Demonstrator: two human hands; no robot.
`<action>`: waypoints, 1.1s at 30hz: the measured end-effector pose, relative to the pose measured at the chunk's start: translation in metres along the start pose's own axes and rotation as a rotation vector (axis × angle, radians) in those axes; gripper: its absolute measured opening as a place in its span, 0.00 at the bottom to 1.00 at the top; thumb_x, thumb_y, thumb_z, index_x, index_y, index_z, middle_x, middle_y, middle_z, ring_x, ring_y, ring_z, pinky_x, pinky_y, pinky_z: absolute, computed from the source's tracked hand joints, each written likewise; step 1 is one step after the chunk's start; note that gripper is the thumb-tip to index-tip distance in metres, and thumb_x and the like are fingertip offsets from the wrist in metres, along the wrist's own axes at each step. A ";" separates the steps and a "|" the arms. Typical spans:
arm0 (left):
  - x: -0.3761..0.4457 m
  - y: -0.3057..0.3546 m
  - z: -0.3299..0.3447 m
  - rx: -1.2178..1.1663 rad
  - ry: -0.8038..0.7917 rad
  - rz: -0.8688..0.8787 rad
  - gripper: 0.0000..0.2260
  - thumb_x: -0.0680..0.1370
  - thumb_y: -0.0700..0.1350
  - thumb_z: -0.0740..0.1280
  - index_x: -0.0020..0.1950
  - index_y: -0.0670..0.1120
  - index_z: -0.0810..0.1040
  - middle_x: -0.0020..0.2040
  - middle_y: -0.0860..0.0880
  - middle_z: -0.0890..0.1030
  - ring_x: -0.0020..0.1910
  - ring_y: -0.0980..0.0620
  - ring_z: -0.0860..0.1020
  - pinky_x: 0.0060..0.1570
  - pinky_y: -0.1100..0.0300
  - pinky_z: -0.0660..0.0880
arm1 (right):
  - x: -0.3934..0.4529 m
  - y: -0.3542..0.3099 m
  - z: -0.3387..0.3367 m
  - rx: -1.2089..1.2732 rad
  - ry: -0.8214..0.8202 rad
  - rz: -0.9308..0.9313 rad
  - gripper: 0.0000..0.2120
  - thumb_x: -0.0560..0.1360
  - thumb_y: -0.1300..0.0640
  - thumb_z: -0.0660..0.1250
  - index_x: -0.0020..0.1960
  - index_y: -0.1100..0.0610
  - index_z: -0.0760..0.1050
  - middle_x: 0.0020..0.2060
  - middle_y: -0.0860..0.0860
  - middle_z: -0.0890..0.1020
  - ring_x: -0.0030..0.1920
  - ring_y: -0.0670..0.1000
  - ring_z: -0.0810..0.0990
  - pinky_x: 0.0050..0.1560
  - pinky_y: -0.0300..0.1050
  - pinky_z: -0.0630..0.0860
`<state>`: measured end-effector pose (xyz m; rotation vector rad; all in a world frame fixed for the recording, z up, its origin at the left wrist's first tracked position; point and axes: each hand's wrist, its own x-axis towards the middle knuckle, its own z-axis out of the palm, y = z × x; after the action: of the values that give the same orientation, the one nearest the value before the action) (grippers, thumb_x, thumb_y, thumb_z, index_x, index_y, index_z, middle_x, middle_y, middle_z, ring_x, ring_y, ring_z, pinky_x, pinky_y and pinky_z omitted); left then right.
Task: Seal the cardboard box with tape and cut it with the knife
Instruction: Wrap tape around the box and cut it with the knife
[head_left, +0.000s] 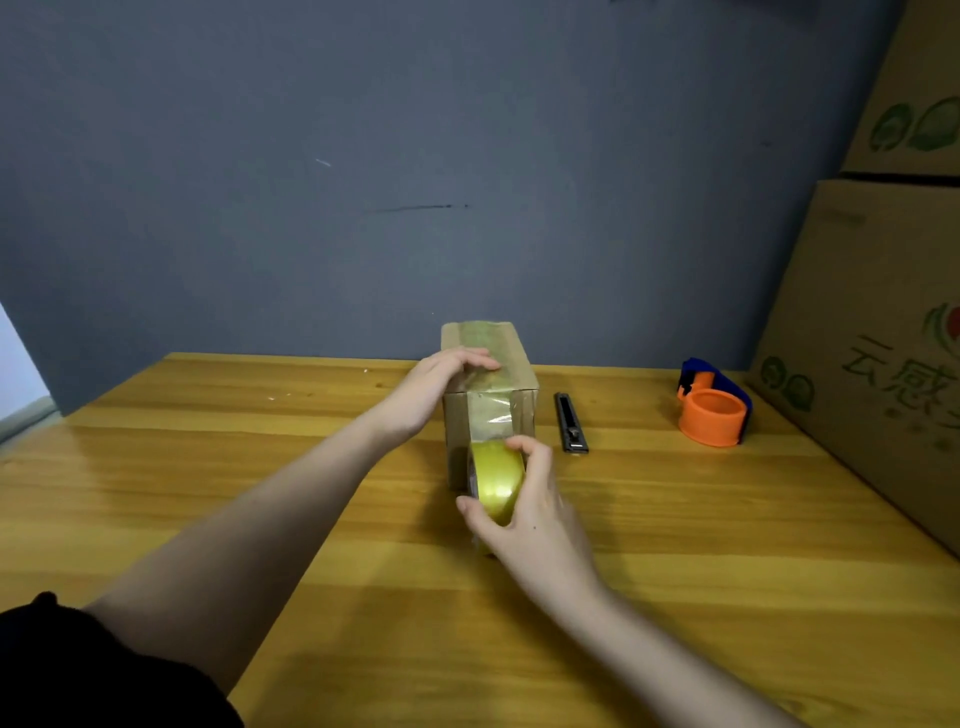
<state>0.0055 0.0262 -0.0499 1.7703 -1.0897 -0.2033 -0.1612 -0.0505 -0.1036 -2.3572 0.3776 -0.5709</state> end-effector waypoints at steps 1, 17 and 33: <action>0.000 0.000 0.000 -0.015 0.013 0.001 0.20 0.76 0.49 0.49 0.58 0.49 0.78 0.69 0.50 0.71 0.69 0.54 0.67 0.68 0.60 0.63 | -0.001 0.000 0.001 -0.007 0.000 -0.004 0.31 0.71 0.39 0.66 0.65 0.47 0.55 0.64 0.47 0.71 0.56 0.56 0.77 0.42 0.45 0.69; 0.013 0.021 -0.001 0.137 0.108 -0.107 0.11 0.79 0.43 0.59 0.51 0.50 0.81 0.58 0.53 0.78 0.63 0.53 0.73 0.66 0.56 0.69 | 0.021 0.032 -0.047 -0.052 0.127 -0.029 0.24 0.74 0.34 0.53 0.65 0.44 0.64 0.51 0.40 0.75 0.44 0.46 0.79 0.45 0.50 0.78; 0.043 0.075 0.172 -0.360 0.195 -0.435 0.18 0.79 0.39 0.57 0.70 0.43 0.66 0.68 0.41 0.70 0.65 0.44 0.72 0.65 0.52 0.69 | 0.091 0.097 -0.087 0.197 0.002 0.358 0.09 0.76 0.67 0.58 0.48 0.68 0.77 0.38 0.60 0.80 0.33 0.50 0.73 0.30 0.42 0.65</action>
<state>-0.1120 -0.1263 -0.0570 1.6361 -0.4824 -0.4519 -0.1365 -0.2060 -0.0831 -2.0367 0.6941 -0.4184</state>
